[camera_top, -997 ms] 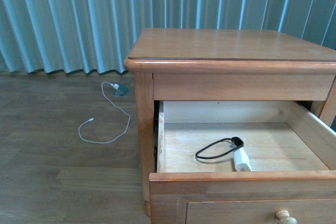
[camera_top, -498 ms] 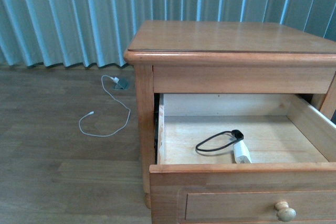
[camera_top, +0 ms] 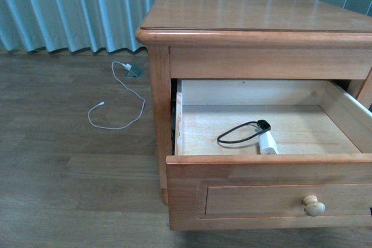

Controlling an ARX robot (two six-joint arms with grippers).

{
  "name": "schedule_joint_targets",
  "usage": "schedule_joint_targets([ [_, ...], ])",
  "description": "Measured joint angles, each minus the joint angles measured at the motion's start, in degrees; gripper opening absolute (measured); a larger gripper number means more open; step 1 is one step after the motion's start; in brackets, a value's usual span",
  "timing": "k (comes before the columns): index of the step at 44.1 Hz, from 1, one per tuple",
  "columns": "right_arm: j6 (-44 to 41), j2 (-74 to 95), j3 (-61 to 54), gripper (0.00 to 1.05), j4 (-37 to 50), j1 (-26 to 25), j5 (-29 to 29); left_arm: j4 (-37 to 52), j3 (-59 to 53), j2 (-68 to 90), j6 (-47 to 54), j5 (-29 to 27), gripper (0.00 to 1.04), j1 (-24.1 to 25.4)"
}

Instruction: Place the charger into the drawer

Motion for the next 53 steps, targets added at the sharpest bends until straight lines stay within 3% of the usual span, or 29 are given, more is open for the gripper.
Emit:
schedule_joint_targets([
  [23,2.5,28.4,16.4,0.96,13.9,6.5,6.0,0.0,0.0,0.0,0.0,0.0,0.99,0.0],
  [53,5.7,54.1,43.7,0.96,19.4,7.0,11.0,0.0,0.0,0.0,0.0,0.0,0.99,0.0],
])
